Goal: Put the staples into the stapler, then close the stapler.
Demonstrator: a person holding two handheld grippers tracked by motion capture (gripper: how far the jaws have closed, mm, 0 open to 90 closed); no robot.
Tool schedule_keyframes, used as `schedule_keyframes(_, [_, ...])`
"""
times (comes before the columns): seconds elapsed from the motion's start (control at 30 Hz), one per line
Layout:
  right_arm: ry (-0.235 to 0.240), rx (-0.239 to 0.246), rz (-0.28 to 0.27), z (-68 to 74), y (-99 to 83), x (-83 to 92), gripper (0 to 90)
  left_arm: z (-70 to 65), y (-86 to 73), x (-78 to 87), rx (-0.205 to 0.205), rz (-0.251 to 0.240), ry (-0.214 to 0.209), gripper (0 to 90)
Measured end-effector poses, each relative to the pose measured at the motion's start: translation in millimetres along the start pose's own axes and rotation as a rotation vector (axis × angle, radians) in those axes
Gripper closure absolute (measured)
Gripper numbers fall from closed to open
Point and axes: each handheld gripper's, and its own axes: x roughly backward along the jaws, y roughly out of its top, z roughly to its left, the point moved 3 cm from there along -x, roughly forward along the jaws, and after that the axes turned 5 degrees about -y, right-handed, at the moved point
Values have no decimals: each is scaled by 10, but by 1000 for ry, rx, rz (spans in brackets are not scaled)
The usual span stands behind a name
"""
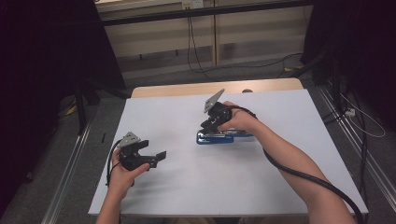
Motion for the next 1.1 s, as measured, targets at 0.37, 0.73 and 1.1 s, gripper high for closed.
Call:
schedule_keyframes(0.37, [-80, -110, -77, 81, -92, 283, 335, -34, 24, -55, -7, -3, -18, 58])
schedule_keyframes(0.73, [-193, -221, -129, 162, -308, 555, 143, -114, 88, -126, -28, -7, -45, 58])
schedule_keyframes(1.1, [-286, -301, -175, 251, -575, 808, 94, -180, 156, -264, -36, -5, -63, 59])
